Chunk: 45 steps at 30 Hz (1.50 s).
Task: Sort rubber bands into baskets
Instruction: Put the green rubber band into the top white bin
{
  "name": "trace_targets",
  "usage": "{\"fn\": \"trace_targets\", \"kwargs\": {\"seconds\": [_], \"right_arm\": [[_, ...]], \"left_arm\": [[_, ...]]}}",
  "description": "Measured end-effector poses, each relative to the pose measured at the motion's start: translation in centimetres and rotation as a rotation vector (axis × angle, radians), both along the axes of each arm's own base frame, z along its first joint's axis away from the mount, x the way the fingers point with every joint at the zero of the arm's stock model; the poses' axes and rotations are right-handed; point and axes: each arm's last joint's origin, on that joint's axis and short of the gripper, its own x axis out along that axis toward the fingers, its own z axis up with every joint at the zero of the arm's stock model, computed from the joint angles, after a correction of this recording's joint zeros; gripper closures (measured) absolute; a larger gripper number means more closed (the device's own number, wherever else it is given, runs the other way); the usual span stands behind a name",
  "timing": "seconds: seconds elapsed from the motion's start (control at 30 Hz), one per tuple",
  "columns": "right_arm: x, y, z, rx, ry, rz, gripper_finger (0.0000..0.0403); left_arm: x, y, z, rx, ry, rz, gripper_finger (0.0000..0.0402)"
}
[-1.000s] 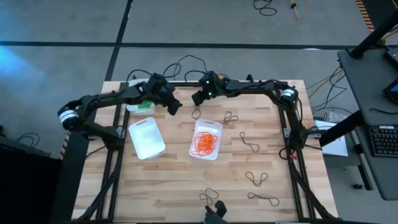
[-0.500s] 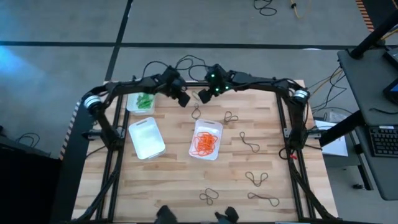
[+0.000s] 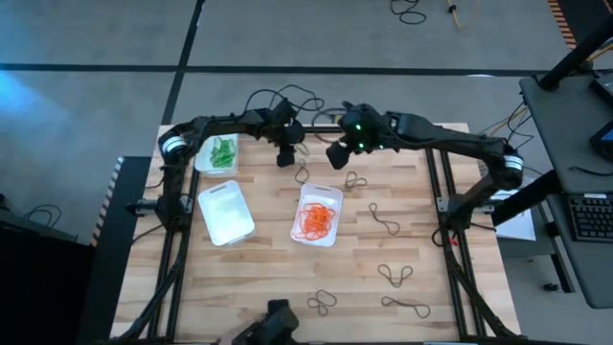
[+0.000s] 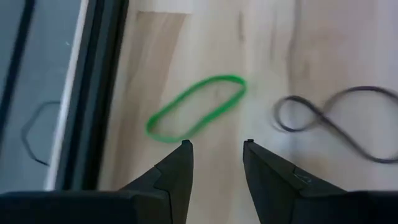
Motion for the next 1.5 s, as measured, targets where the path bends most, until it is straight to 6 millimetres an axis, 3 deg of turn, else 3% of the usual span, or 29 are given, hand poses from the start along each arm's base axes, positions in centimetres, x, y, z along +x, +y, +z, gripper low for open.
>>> {"fn": "trace_targets", "kwargs": {"seconds": [0.23,0.5,0.6,0.73,0.83,1.03,1.4,1.5], "right_arm": [[-0.8,4.3,2.1,-0.039,-0.059,-0.054,0.0138],[-0.5,6.1,2.1,-0.007,-0.074,-0.038,0.0138],[-0.4,6.2,2.0,-0.006,-0.067,-0.033,0.0138],[-0.6,6.3,1.9,-0.003,-0.045,-0.031,0.0139],[-1.0,6.4,1.9,-0.007,-0.02,-0.024,0.0144],[-2.2,6.5,1.9,-0.052,0.065,-0.029,0.0154],[-4.1,6.4,3.0,-0.156,0.11,-0.099,0.0156],[-4.2,6.3,3.0,-0.179,0.111,-0.121,0.0154]], "left_arm": [[2.1,1.4,-1.3,0.044,0.098,-0.101,0.0277],[3.7,3.1,-3.0,-0.047,0.241,-0.024,0.0285],[3.9,3.3,-3.0,-0.098,0.238,0.003,0.0309],[3.8,3.2,-2.8,-0.131,0.251,0.021,0.0379],[3.6,3.2,-2.5,-0.178,0.231,0.059,0.0393],[2.8,2.1,0.3,-0.287,0.187,0.098,0.0401],[-0.8,-1.7,10.7,-0.237,0.047,0.158,0.0401],[-1.8,-2.2,11.1,-0.22,0.02,0.159,0.0401]]}}
